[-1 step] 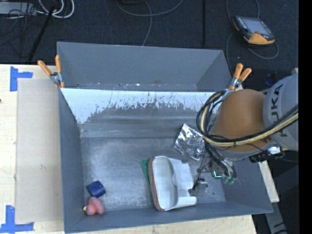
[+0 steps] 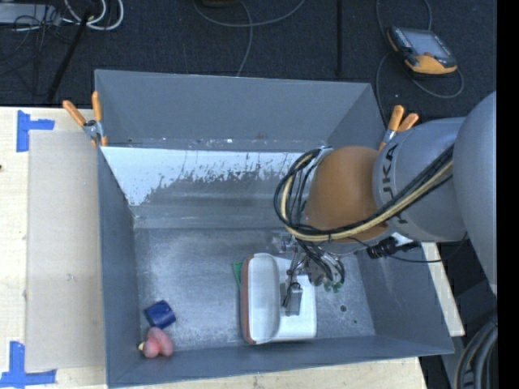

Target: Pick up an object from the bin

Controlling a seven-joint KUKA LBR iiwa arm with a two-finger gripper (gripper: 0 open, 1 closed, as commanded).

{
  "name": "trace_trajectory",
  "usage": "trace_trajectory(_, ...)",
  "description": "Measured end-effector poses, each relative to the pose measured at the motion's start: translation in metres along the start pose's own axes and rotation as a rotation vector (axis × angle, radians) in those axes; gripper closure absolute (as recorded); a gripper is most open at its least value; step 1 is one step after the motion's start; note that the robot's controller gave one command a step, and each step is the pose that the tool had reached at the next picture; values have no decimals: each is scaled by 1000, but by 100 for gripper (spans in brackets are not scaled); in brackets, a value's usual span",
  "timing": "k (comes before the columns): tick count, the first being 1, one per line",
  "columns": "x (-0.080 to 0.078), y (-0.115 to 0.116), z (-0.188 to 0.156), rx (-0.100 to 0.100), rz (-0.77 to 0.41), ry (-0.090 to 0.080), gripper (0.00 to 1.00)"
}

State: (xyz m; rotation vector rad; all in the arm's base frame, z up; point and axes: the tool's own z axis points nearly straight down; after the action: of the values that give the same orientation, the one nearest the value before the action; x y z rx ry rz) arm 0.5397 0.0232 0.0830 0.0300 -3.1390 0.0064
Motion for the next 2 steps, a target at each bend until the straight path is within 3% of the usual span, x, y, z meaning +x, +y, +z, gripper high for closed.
trace_trajectory(1,-40,10,5,3,-420,3,0)
trace_trajectory(2,-48,9,-1,8,-416,-30,100)
